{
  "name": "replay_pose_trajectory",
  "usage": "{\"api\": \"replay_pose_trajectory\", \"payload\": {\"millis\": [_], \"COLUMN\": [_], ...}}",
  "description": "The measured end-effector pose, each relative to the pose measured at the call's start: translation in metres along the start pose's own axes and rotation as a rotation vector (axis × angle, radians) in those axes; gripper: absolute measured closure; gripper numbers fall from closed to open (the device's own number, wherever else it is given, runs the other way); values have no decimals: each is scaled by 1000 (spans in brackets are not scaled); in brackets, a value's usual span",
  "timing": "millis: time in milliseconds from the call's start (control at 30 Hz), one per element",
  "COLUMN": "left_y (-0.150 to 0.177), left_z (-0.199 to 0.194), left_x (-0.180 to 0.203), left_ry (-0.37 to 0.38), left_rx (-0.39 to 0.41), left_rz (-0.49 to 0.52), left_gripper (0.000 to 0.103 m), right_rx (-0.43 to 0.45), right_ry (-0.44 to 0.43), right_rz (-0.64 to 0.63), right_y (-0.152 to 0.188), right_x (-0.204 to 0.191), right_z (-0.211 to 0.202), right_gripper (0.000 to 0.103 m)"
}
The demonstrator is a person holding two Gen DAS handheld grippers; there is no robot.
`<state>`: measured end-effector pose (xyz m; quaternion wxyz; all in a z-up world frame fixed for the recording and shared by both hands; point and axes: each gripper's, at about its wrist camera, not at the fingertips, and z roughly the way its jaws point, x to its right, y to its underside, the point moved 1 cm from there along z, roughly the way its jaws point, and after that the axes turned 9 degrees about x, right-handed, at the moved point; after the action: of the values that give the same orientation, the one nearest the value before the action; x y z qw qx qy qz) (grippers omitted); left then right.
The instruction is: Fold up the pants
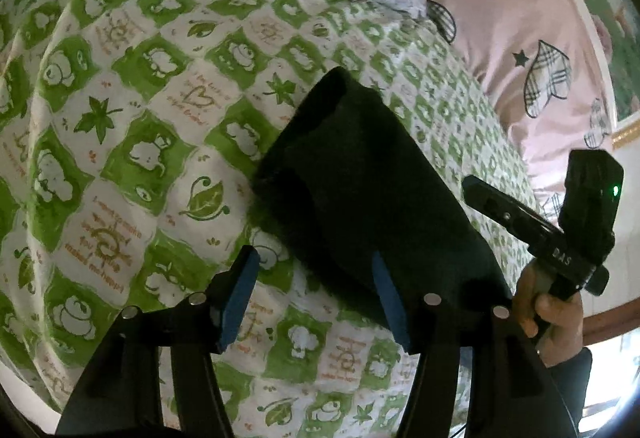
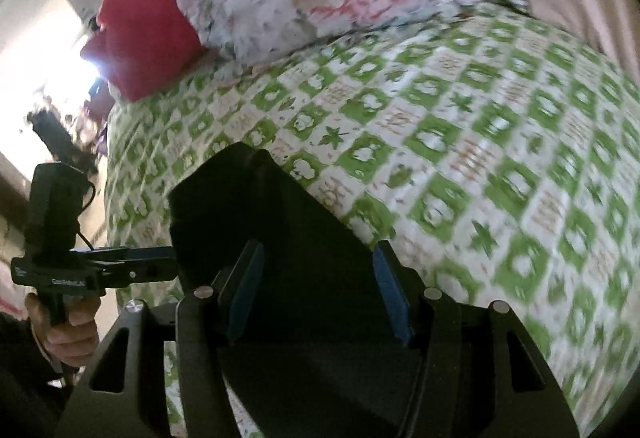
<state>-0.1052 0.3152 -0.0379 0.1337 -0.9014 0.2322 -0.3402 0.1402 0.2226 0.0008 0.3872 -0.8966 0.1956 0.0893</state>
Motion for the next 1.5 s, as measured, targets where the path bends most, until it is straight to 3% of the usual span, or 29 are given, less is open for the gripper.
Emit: {"api": "replay_pose_trajectory", "payload": {"millis": [367, 700, 800, 833, 867, 1000, 1233, 1500], "left_y": [-8, -14, -15, -16, -16, -17, -18, -13], "left_z": [16, 25, 28, 29, 30, 32, 12, -14], "left_x": [0, 4, 7, 8, 9, 13, 50, 100], "left_ry": [-22, -51, -70, -82, -98, -85, -76, 7], "left_rx": [-8, -2, 8, 14, 17, 18, 86, 134], "left_rz": [-32, -48, -29, -18, -6, 11, 113, 207], "left_gripper": [39, 38, 44, 48, 60, 81, 85, 86], "right_rx": [-225, -313, -343, -345, -343, -309, -207, -71], "right_ry": [-110, -178, -198, -204, -205, -182, -177, -180], "right_rz": [-179, -243, -263, -267, -275, -281, -259, -205], "right_y": [-29, -56, -50, -48, -45, -40, -41, -43], "right_x": [-15, -22, -30, -34, -37, -42, -41, -25], "right_z": [67, 99, 109, 111, 111, 103, 62, -3], "right_gripper": [45, 45, 54, 62, 65, 80, 85, 86]}}
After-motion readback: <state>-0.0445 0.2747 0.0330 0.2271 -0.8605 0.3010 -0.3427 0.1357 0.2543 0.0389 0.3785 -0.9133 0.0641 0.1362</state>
